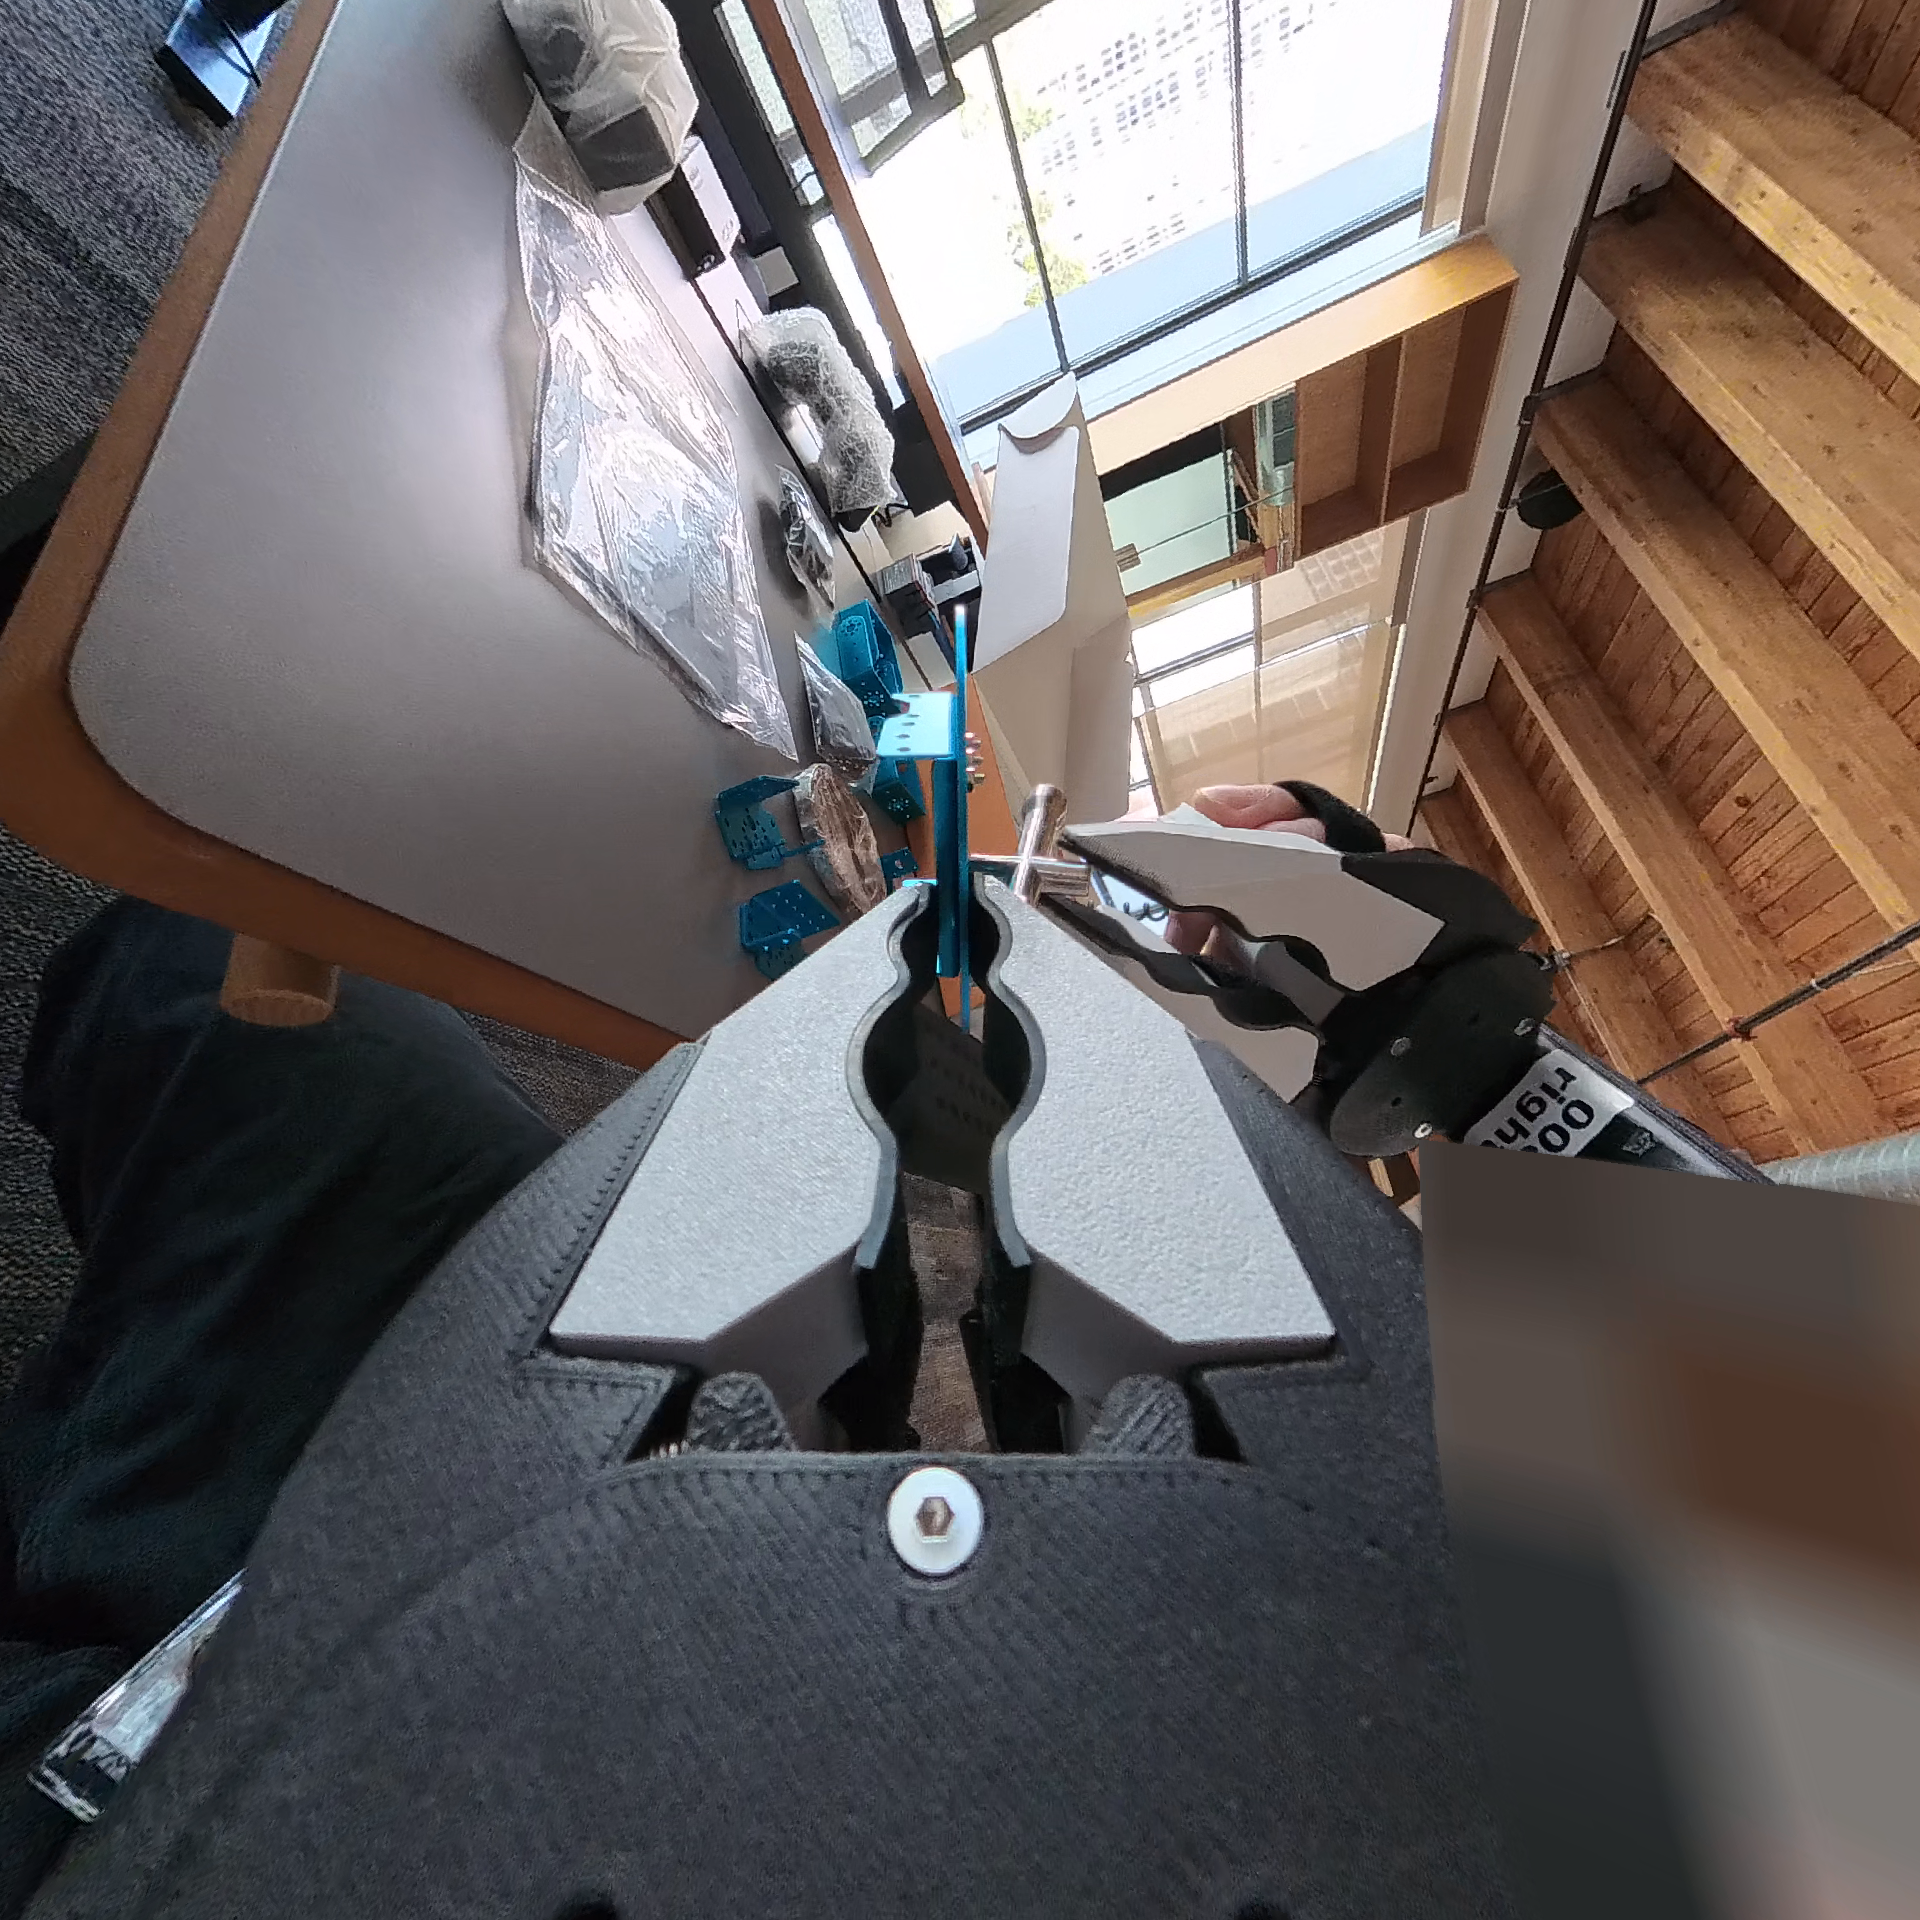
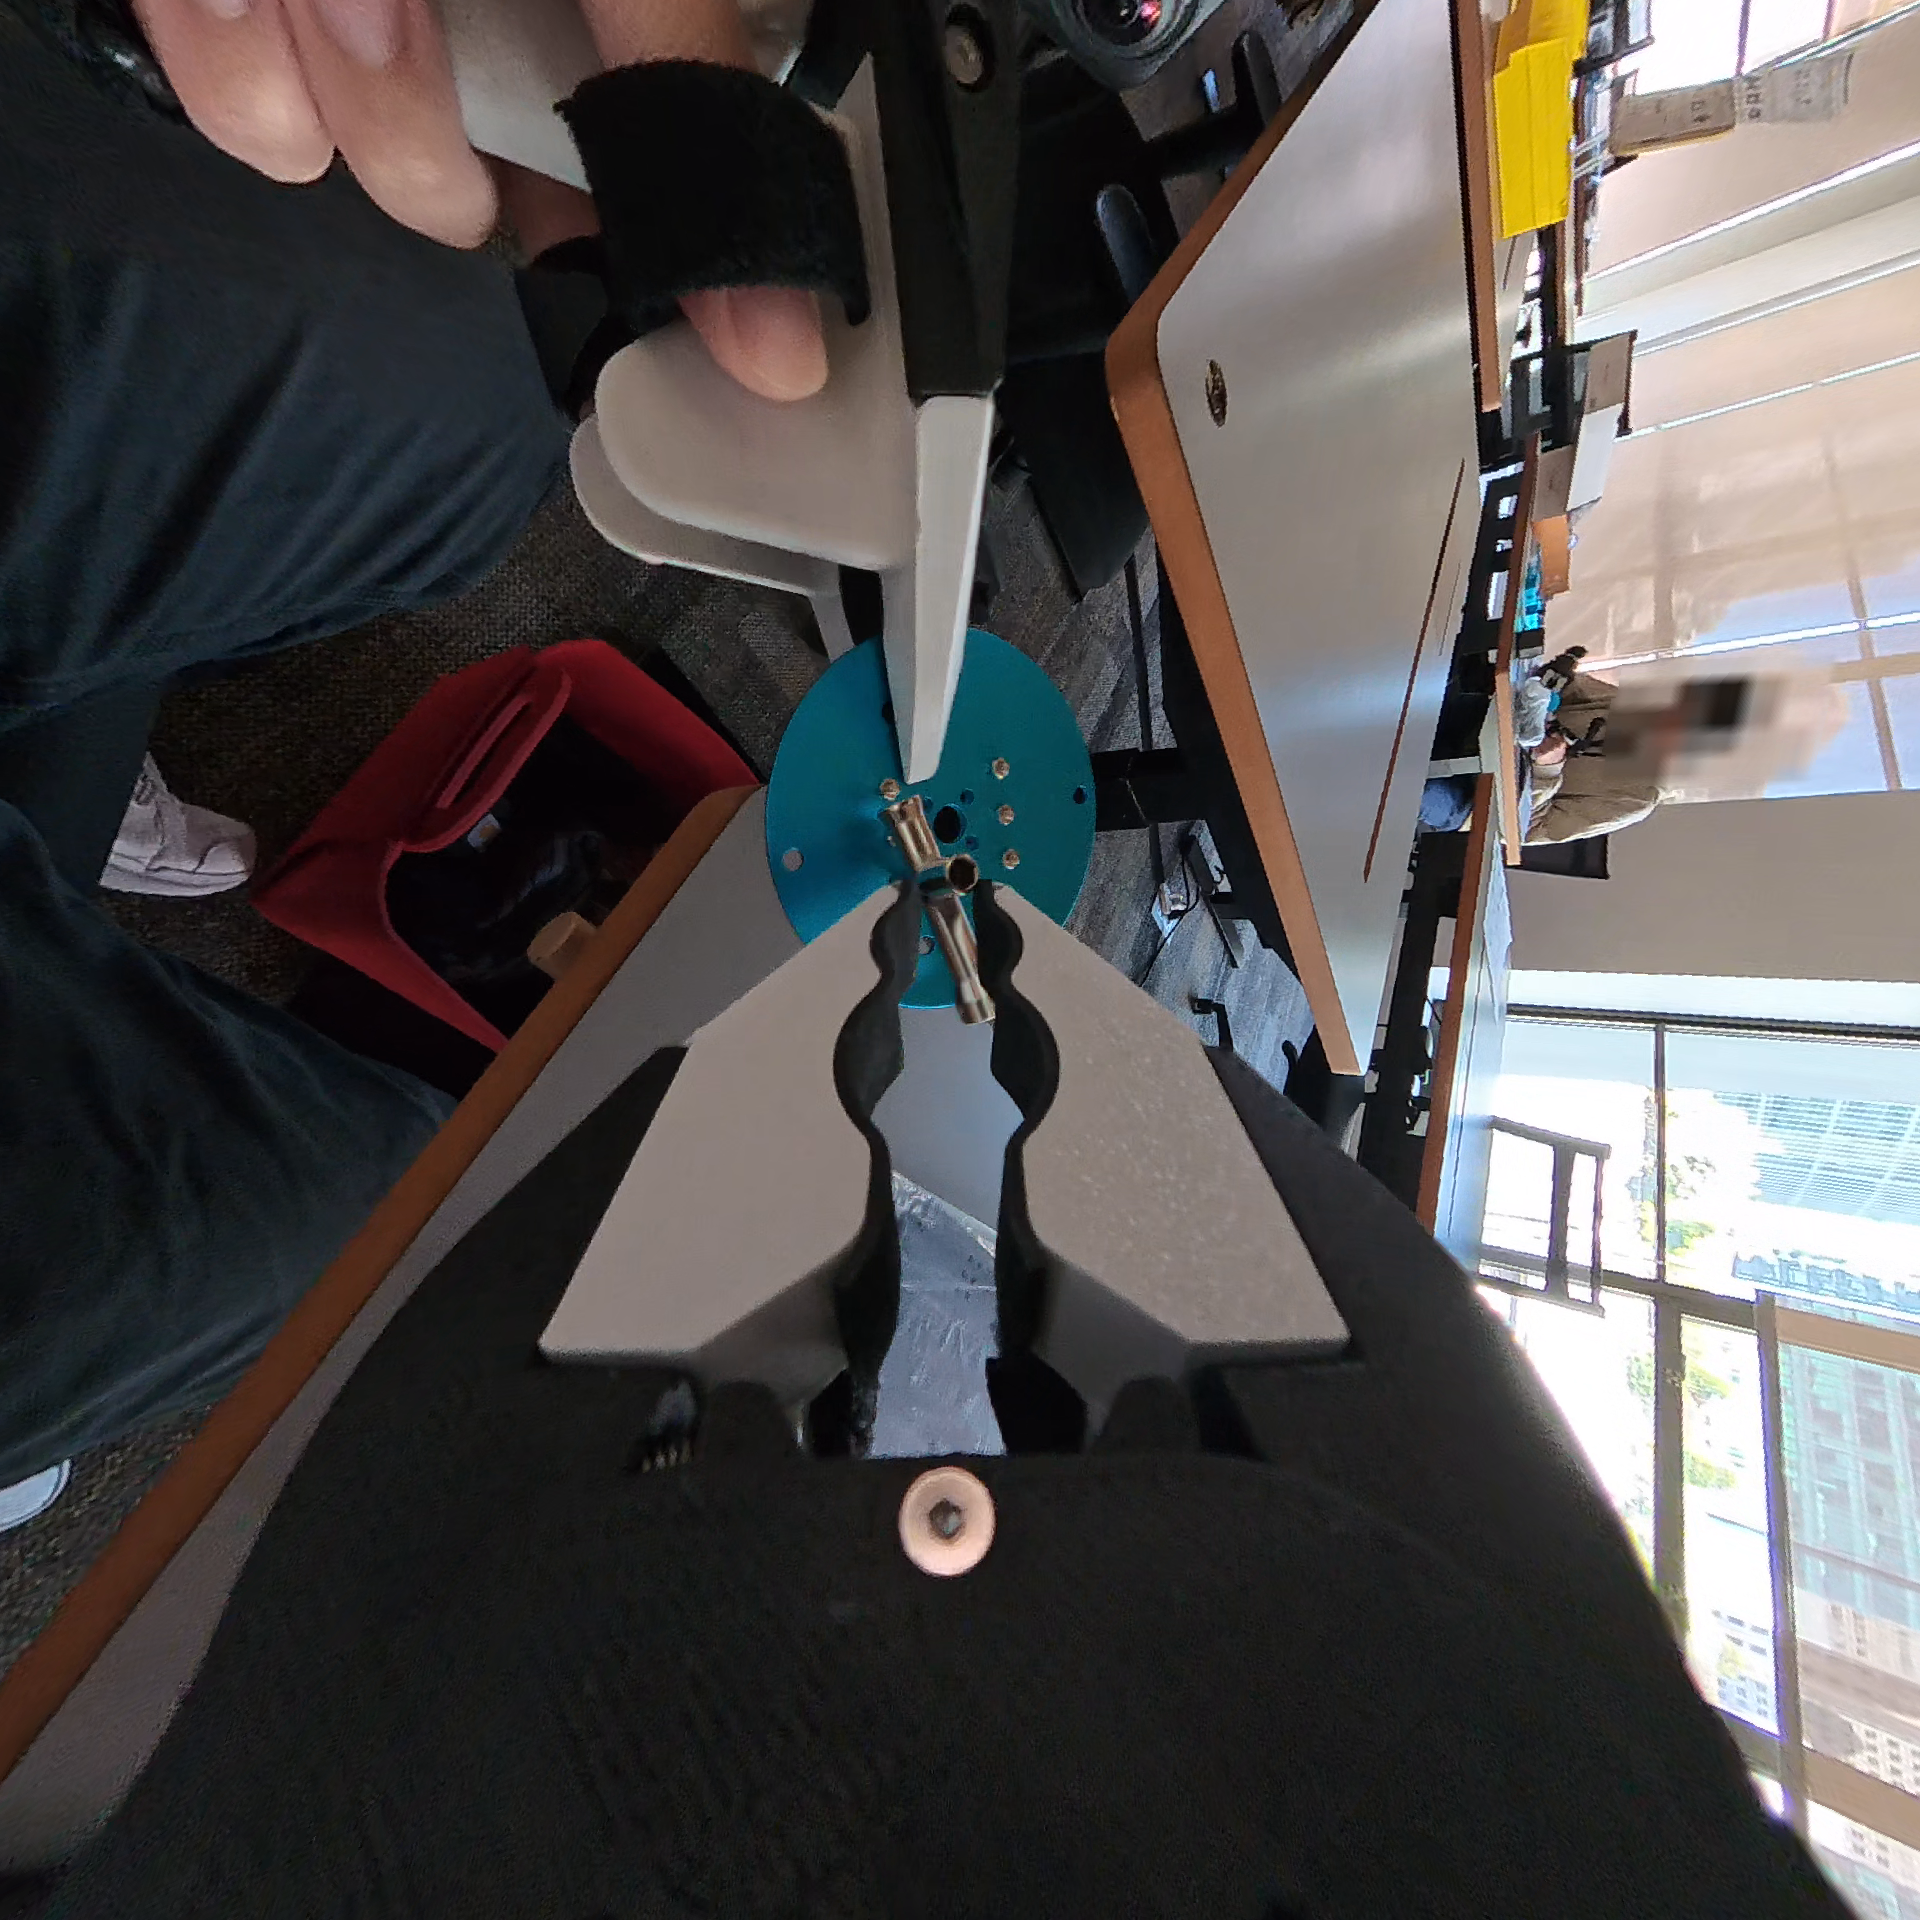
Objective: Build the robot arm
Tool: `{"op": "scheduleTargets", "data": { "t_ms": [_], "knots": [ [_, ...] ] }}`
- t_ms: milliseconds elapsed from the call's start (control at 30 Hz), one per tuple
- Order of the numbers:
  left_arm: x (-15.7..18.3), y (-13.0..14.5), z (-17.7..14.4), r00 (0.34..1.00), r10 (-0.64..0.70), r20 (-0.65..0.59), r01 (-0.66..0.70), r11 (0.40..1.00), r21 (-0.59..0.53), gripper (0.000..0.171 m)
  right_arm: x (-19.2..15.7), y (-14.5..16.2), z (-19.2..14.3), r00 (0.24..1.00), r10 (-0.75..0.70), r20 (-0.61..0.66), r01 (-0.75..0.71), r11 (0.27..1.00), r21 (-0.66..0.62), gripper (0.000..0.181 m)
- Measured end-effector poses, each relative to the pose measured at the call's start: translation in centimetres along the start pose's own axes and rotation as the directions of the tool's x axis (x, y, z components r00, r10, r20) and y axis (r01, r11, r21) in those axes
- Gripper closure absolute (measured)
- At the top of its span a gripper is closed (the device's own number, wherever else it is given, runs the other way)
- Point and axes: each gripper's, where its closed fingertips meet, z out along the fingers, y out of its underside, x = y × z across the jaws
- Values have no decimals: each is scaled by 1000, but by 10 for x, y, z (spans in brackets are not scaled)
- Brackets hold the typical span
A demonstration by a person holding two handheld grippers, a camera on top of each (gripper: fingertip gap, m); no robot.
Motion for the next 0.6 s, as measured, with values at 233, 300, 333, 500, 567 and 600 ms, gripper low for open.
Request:
{"op": "scheduleTargets", "data": {
  "t_ms": [233, 300, 333, 500, 567, 600],
  "knots": [
    [-1, 3, 1, 1000, 13, 12, -13, 1000, -14, 169, -2, 2, 4, 998, -18, 55, 19, 1000, -18, 169],
    [-1, 4, 1, 1000, 15, 14, -15, 1000, -20, 169, -7, 3, 5, 995, -15, 103, 18, 999, -33, 172],
    [-1, 4, 2, 1000, 14, 15, -14, 1000, -22, 169, -7, 4, 6, 993, -10, 117, 15, 999, -47, 172],
    [-4, 9, 2, 1000, 19, 19, -19, 999, -45, 169, -12, 12, 9, 976, 11, 215, 14, 994, -112, 175],
    [-4, 13, 4, 999, 32, 26, -31, 998, -61, 169, -15, 18, 9, 962, 28, 270, 12, 989, -147, 175],
    [-4, 15, 4, 998, 46, 33, -43, 997, -67, 169, -17, 18, 10, 953, 44, 301, 2, 989, -151, 175]
  ]
}}
